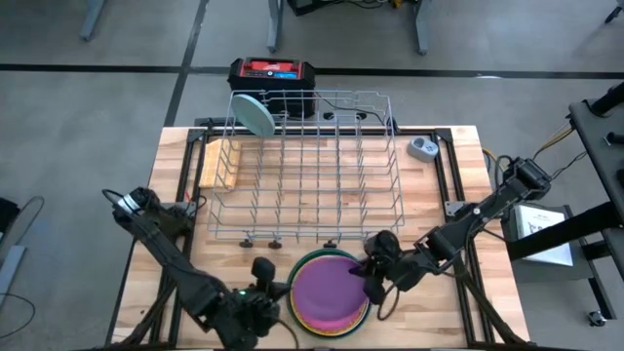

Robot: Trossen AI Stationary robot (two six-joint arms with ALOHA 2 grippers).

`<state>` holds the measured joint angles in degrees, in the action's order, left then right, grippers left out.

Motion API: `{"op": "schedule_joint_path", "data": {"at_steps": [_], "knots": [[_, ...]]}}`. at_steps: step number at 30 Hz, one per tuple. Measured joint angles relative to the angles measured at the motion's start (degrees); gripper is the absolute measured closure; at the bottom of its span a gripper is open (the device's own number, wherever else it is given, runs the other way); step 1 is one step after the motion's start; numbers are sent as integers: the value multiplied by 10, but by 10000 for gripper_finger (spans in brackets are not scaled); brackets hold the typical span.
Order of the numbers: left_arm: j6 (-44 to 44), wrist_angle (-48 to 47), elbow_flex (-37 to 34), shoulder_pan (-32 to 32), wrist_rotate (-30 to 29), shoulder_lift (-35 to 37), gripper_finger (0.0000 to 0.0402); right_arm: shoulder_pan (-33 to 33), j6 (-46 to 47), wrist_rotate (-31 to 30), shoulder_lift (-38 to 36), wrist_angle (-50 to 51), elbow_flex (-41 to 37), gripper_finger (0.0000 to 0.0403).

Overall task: Sort dishes
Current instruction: Put the purple plate into the dishwasher rack

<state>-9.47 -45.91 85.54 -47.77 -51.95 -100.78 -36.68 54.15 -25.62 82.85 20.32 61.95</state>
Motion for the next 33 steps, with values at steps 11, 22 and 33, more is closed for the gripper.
{"op": "schedule_joint_path", "data": {"at_steps": [11, 22, 33], "knots": [[-35, -77, -27, -58, -115, 85, 402, 1, -137, -58, -4, 94, 127, 389], [-114, -82, -151, -92, -229, 185, 402, 28, -337, -166, -7, 99, 237, 389], [-122, -98, -201, -95, -280, 243, 402, 193, -531, -180, -7, 34, 276, 389]]}}
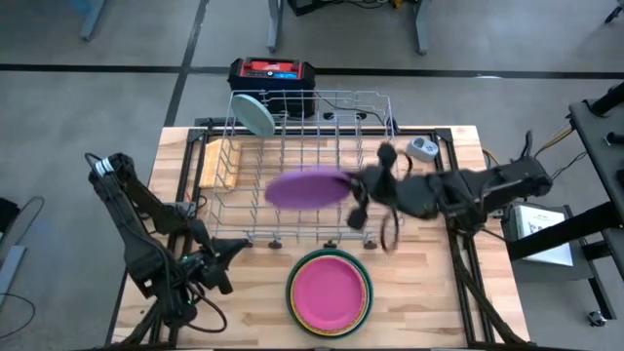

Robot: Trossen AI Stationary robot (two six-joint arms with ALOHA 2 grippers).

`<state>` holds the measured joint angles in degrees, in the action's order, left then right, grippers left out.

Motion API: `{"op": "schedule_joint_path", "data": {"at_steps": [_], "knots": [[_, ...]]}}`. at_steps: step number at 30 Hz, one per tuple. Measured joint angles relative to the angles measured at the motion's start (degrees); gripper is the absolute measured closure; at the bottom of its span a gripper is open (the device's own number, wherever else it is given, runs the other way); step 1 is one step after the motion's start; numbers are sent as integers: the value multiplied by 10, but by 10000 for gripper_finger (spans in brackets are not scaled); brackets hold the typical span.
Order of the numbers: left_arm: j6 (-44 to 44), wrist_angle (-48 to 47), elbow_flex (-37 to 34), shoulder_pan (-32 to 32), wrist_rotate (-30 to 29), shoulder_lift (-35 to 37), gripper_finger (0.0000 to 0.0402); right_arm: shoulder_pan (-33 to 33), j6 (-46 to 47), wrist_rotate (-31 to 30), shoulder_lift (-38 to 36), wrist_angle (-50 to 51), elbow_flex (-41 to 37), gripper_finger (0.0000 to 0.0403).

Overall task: Sort dishes
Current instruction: Put the purple plate into the dishwasher rack

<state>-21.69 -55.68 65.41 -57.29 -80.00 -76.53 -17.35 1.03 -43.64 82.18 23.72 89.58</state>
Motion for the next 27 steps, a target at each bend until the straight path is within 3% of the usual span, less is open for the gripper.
{"op": "schedule_joint_path", "data": {"at_steps": [4, 7, 10, 15, 27], "knots": [[-13, -37, 0, -2, 10, 8, 402, 81, -38, 10, 4, -54, 0, 389], [-51, -89, 0, -2, 13, 11, 402, 136, -41, 54, 14, -99, 0, 387], [-146, -173, -3, -2, 21, 14, 402, 179, -41, 109, 33, -158, 0, 386], [-307, -291, -27, -2, 34, 16, 402, 230, -42, 122, 83, -238, 0, 386], [-371, -305, -141, -2, 53, 61, 402, 287, -35, 101, 228, -360, 8, 385]]}}
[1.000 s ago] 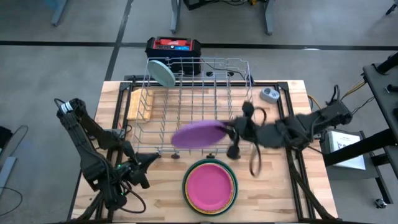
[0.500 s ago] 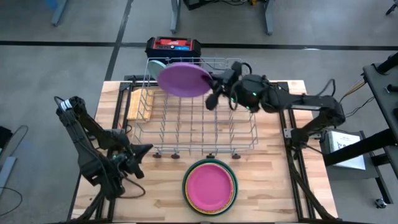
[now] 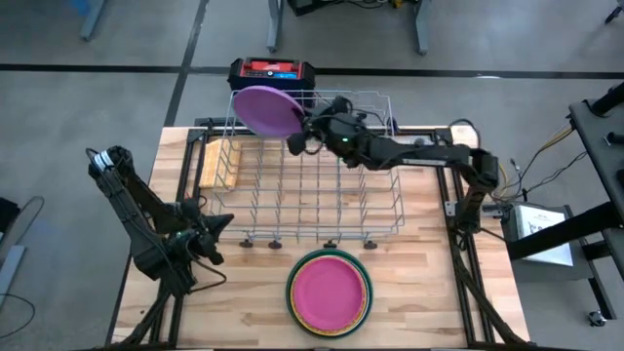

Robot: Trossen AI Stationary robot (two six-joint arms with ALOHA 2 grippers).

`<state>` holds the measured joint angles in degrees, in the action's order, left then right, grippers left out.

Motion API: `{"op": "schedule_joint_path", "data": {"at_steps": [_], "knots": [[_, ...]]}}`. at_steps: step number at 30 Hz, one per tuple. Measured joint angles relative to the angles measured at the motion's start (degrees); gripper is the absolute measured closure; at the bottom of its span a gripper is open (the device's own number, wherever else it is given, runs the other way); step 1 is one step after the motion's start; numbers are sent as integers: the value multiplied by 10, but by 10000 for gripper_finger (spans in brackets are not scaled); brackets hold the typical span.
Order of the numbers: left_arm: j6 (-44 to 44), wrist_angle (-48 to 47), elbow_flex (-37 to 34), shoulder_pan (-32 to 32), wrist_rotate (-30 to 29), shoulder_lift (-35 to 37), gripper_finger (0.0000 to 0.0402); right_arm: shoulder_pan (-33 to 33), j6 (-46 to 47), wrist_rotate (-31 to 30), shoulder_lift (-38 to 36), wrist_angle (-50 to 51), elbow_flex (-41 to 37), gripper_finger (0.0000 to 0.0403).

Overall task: Sort dishes
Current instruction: Put the purple plate into the dishwasher rack

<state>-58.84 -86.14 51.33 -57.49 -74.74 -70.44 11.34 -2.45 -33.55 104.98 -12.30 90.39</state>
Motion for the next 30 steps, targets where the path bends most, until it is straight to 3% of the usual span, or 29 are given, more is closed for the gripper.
{"op": "schedule_joint_path", "data": {"at_steps": [8, 16, 20, 30], "knots": [[-33, 0, -23, 0, 5, 45, 402, 14, -16, -11, 97, 21, 81, 385], [-61, 2, -12, 0, 42, 59, 402, 16, -36, -13, 186, 136, 221, 384], [-69, 2, -10, 0, 62, 61, 402, 16, -74, -48, 219, 186, 280, 384], [-75, 2, -11, 0, 69, 63, 401, 15, -101, -55, 224, 224, 302, 384]]}}
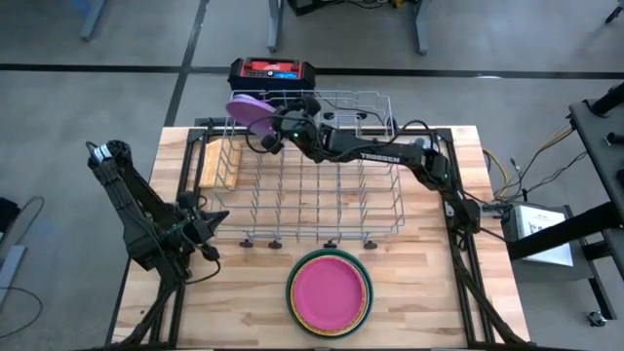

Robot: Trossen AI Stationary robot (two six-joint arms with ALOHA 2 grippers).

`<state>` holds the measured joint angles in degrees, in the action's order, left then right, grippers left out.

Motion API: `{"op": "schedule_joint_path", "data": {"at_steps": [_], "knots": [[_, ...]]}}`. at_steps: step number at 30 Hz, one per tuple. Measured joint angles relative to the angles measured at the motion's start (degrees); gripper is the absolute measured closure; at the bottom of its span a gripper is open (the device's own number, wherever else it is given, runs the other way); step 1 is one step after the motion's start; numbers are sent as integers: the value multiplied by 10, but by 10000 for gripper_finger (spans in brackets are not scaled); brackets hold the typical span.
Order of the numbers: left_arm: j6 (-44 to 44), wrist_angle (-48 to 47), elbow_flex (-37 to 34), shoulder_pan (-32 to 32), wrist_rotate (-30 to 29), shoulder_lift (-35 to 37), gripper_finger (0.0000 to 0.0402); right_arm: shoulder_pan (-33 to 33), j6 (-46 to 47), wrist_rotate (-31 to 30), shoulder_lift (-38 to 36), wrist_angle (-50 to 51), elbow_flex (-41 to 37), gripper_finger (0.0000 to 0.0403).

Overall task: Sort dishes
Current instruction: Put the purple plate into the dishwasher rack

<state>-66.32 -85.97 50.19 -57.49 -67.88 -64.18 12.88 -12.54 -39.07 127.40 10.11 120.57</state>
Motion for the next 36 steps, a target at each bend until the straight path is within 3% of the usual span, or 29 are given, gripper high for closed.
{"op": "schedule_joint_path", "data": {"at_steps": [6, 12, 36], "knots": [[0, 0, 0, 0, 0, 0, 402, 0, -15, 2, -38, 5, 0, 384], [0, 0, -1, 0, 0, 0, 401, 0, 8, 65, -44, 6, -1, 384], [-2, 0, -1, 0, 0, 0, 402, 11, 12, 55, 9, 15, -19, 384]]}}
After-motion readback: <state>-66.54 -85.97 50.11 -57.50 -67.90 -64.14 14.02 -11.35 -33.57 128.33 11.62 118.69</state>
